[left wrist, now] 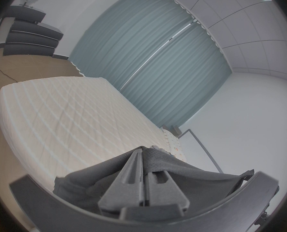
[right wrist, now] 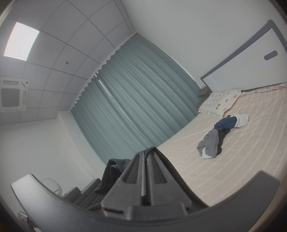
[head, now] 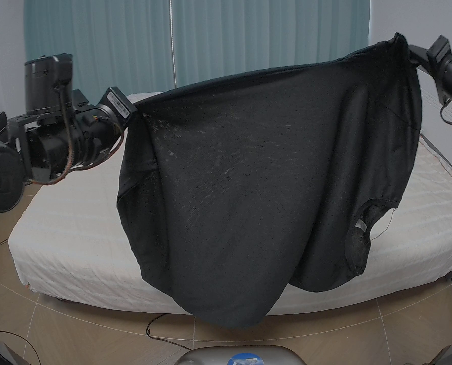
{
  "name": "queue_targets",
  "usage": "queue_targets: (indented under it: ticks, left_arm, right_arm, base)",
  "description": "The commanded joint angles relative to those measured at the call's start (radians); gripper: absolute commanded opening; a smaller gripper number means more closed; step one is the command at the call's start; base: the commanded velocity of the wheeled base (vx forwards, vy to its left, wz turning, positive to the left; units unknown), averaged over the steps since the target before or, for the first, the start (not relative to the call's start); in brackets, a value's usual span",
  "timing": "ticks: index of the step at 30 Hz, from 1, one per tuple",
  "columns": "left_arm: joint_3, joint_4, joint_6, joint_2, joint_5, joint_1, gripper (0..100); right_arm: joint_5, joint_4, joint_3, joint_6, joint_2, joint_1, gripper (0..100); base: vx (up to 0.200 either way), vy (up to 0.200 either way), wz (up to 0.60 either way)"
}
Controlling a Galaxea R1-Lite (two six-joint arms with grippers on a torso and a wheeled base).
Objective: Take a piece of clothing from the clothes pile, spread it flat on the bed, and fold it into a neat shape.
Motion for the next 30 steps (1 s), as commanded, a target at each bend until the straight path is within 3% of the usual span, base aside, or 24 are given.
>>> queue_targets:
  ticks: [1,19,24,30]
  left_arm:
    - [-0.12,0.007,-0.013,0.22,-0.001,0.05,0]
    - [-0.372,-0.098,-0.089,0.66,0.014,0.061,0]
    - [-0.383,-0.128,-0.122,0.744,0.02,0.061,0]
    - [-0.383,-0.18,-0.154,0.833,0.028,0.073,0]
  right_arm:
    - [0.0,-0.035,-0.051,-0.002,0.23,-0.05,0]
    - [-0.015,-0.474,-0.124,-0.02,0.721,0.0,0]
    - [-0.029,-0.575,-0.153,-0.041,0.839,0.023,0]
    - [-0.097,-0.626,-0.229,-0.066,0.997,0.028,0]
  base:
    - [0.2,0.0,0.0]
    - [0.2,0.0,0.0]
    - [0.0,0.0,0.0]
    - [0.0,0.0,0.0]
